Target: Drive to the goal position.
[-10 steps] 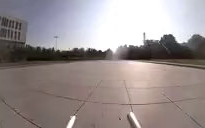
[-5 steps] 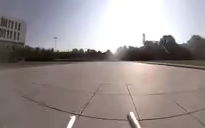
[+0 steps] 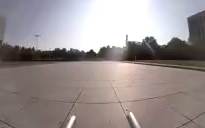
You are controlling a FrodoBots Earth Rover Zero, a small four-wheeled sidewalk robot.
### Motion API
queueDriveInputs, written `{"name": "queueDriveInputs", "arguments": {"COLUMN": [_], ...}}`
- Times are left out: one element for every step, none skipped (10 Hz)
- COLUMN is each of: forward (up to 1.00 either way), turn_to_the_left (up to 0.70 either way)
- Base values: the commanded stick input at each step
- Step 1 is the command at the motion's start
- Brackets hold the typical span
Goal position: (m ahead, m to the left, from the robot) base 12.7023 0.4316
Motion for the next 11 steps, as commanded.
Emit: {"name": "queueDriveInputs", "arguments": {"forward": [0.7, 0.7, 0.7, 0.7, 0.7, 0.7, 0.7, 0.7, 0.7, 0.7, 0.7], "turn_to_the_left": [0.0, 0.0, 0.0, 0.0, 0.0, 0.0, 0.0, 0.0, 0.0, 0.0, 0.0]}}
